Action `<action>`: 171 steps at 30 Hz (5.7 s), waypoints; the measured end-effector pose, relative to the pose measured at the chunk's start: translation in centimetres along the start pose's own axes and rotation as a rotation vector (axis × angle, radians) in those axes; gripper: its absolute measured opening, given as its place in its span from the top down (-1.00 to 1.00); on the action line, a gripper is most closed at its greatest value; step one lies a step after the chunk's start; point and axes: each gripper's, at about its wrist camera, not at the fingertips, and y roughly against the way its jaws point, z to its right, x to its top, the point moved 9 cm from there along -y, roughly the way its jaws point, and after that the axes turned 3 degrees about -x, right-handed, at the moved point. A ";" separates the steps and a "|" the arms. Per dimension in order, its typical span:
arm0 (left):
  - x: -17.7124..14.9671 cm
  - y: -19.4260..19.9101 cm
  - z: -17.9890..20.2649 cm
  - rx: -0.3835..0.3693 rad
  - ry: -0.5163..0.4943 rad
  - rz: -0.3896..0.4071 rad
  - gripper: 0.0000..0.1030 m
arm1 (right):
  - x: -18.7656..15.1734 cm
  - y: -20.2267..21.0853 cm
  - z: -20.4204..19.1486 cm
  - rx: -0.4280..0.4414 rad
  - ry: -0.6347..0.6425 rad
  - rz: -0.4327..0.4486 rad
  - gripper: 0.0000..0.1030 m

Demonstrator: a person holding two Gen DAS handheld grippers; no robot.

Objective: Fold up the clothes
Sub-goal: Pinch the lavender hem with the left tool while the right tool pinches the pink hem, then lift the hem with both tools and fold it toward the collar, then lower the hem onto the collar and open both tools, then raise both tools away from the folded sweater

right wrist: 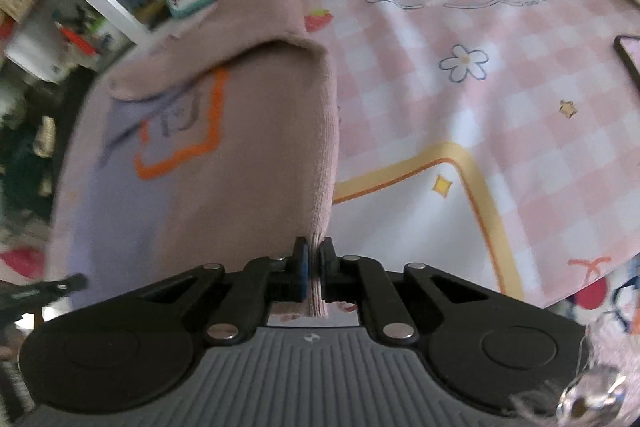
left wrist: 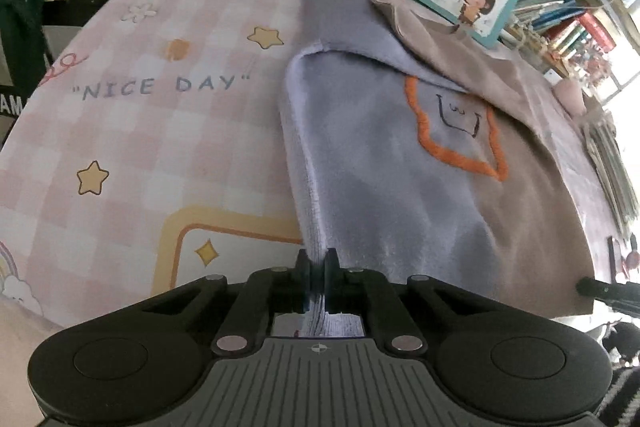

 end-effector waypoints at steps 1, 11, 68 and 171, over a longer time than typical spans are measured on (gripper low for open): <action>-0.1 -0.1 -0.1 -0.004 0.005 -0.009 0.91 | -0.2 -0.2 0.0 0.000 0.002 -0.017 0.88; -1.2 -0.8 -1.1 -0.044 0.083 -0.063 0.78 | -1.6 -2.5 1.1 -0.048 -0.029 -0.112 0.73; 15.7 4.2 2.2 -0.380 0.211 0.363 0.91 | 18.0 3.7 -4.6 0.543 -0.390 0.308 0.87; 8.1 -3.6 8.9 0.034 -0.355 0.204 0.34 | 10.1 -6.4 -9.8 -0.137 0.414 0.245 0.04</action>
